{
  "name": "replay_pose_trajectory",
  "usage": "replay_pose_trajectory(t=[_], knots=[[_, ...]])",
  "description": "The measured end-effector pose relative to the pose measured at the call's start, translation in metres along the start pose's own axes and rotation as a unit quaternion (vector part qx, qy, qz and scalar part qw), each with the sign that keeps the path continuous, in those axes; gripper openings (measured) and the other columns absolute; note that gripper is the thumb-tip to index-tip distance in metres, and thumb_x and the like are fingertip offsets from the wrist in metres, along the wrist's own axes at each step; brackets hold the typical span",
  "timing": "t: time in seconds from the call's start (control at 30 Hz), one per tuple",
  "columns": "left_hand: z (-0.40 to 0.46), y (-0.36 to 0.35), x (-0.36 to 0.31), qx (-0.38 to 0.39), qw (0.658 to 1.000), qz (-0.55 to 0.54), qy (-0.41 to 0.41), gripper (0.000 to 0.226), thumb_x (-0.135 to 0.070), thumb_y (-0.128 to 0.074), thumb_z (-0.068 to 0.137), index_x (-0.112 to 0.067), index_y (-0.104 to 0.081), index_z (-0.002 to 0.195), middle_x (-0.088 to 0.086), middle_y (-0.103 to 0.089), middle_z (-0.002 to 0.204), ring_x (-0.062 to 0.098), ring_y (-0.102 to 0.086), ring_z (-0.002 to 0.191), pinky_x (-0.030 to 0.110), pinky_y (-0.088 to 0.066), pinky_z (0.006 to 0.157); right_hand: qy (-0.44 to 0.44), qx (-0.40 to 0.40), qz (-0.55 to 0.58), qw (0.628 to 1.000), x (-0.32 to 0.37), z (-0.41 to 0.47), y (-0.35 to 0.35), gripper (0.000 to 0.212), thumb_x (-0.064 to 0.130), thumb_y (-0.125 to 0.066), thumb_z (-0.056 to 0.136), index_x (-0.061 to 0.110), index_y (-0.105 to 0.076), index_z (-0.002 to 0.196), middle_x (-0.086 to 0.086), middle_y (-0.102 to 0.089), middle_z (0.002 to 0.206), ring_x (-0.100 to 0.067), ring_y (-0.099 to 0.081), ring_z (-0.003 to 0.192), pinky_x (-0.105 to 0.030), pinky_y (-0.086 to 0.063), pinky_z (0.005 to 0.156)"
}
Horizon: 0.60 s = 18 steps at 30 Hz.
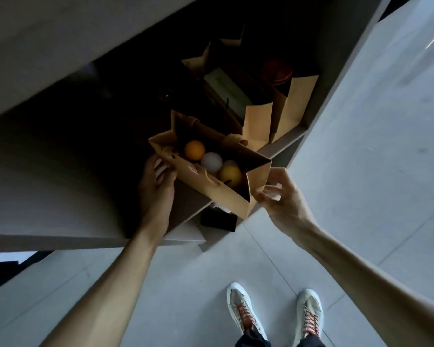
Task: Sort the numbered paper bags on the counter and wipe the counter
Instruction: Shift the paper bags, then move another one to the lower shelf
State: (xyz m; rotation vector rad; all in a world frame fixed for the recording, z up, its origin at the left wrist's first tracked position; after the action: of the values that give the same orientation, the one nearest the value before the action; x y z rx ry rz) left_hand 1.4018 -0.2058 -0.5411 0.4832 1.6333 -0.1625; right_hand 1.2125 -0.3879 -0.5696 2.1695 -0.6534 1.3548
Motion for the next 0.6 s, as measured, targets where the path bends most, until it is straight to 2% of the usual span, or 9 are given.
replay_pose_trajectory(t=[0.1,0.17,0.23,0.33,0.43,0.6], knots=[[-0.009,0.004,0.008,-0.046,0.999,-0.02,0.013,0.04,-0.023,-0.066,0.09,-0.027,-0.051,0.126,-0.01,-0.053,0.131,0.005,-0.056,0.116,0.022,-0.051,0.086,0.008,-0.07,-0.019,0.997,0.003,-0.005,0.008,0.026,0.019,-0.071,0.087,0.015,-0.05,0.102,0.002,-0.059,0.107,-0.006,-0.059,0.092,-0.009,-0.044,0.048],[-0.013,-0.001,0.014,-0.048,0.997,-0.052,0.041,0.035,-0.024,-0.064,0.09,-0.026,-0.051,0.122,-0.003,-0.054,0.13,0.013,-0.06,0.113,0.028,-0.053,0.087,0.01,-0.065,0.007,0.998,0.005,-0.01,0.002,0.02,0.018,-0.071,0.087,0.008,-0.055,0.094,0.003,-0.063,0.099,-0.001,-0.059,0.083,-0.008,-0.044,0.047],[-0.012,-0.011,0.016,-0.028,0.993,-0.092,0.067,0.033,-0.023,-0.061,0.092,-0.024,-0.051,0.124,0.0,-0.057,0.129,0.015,-0.064,0.109,0.033,-0.054,0.089,0.02,-0.046,0.006,0.999,0.009,-0.01,-0.006,0.014,0.018,-0.071,0.086,0.011,-0.06,0.089,0.005,-0.066,0.099,-0.003,-0.062,0.086,-0.01,-0.048,0.052],[0.0,-0.019,0.009,-0.018,0.994,-0.085,0.067,0.033,-0.02,-0.055,0.096,-0.023,-0.049,0.128,-0.001,-0.057,0.129,0.015,-0.064,0.109,0.034,-0.054,0.088,0.035,-0.012,0.0,0.999,0.016,0.001,-0.016,0.009,0.02,-0.07,0.087,0.022,-0.064,0.093,0.012,-0.068,0.1,-0.002,-0.064,0.092,-0.014,-0.054,0.067],[0.017,-0.023,0.001,-0.012,0.996,-0.061,0.062,0.033,-0.018,-0.053,0.097,-0.023,-0.049,0.13,-0.006,-0.056,0.127,0.015,-0.062,0.111,0.036,-0.053,0.091,0.075,0.032,-0.051,0.995,0.029,0.013,-0.027,0.017,0.014,-0.063,0.092,0.027,-0.065,0.104,0.017,-0.066,0.104,0.004,-0.061,0.098,-0.013,-0.051,0.075],[0.039,-0.026,-0.01,0.004,0.997,-0.04,0.07,0.037,-0.018,-0.05,0.098,-0.025,-0.045,0.135,-0.01,-0.051,0.127,0.018,-0.056,0.12,0.04,-0.048,0.099,0.113,0.077,-0.112,0.984,0.045,0.027,-0.044,0.031,0.007,-0.054,0.096,0.032,-0.061,0.114,0.014,-0.062,0.112,0.01,-0.052,0.102,0.001,-0.042,0.073]])
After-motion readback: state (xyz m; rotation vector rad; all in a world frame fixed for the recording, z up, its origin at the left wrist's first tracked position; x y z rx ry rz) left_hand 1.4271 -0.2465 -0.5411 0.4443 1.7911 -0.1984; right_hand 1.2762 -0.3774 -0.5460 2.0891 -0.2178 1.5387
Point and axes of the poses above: each hand's wrist, its own z-axis towards the middle knuckle, its own y-axis out of the back of the hand, x = y × z, the point moved 8 cm from there along z, towards the middle knuckle
